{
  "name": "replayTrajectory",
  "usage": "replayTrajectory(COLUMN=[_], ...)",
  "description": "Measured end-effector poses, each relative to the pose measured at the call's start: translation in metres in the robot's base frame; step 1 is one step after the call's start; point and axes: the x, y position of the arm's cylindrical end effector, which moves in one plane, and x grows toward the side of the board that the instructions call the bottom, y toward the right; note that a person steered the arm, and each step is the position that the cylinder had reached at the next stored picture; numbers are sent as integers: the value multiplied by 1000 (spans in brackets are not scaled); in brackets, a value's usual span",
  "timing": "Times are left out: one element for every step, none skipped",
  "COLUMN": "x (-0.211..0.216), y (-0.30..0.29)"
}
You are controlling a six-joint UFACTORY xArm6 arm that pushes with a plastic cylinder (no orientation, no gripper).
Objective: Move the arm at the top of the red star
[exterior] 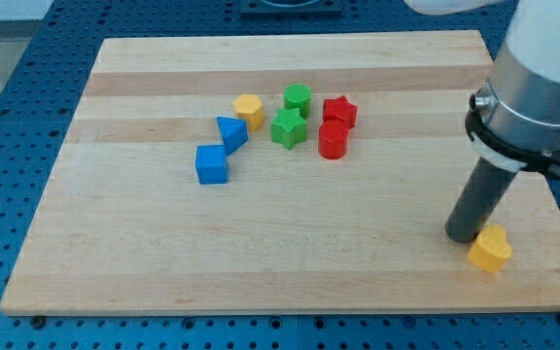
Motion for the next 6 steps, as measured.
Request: replayTrajectory(x=[1, -33, -89, -131, -169, -206], y=[4, -7, -22, -37, -52, -63])
